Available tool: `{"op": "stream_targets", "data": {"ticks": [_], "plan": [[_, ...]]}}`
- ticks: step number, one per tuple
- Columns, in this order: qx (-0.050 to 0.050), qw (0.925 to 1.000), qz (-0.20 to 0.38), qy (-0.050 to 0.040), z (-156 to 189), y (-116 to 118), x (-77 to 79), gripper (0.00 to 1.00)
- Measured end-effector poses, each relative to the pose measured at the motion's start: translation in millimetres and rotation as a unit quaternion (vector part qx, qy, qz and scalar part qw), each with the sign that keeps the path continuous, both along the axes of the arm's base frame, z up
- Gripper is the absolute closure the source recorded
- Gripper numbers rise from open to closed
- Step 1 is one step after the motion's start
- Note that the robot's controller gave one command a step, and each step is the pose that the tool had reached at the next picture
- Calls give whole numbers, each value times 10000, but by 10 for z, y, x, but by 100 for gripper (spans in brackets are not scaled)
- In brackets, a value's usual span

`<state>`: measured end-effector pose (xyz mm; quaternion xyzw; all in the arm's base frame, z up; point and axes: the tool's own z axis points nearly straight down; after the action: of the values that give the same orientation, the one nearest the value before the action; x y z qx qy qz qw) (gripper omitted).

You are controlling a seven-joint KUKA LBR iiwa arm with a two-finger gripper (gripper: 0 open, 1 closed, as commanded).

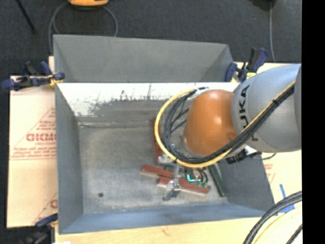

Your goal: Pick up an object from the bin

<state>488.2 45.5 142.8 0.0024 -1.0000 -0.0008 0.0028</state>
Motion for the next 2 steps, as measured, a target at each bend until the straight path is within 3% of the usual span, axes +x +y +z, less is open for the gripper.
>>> {"op": "stream_targets", "data": {"ticks": [1, 2], "plan": [[2, 10000, -7, -38, 38, -1, 20, 0], [44, 9989, 465, 11, -558, -453, 675, 100]]}}
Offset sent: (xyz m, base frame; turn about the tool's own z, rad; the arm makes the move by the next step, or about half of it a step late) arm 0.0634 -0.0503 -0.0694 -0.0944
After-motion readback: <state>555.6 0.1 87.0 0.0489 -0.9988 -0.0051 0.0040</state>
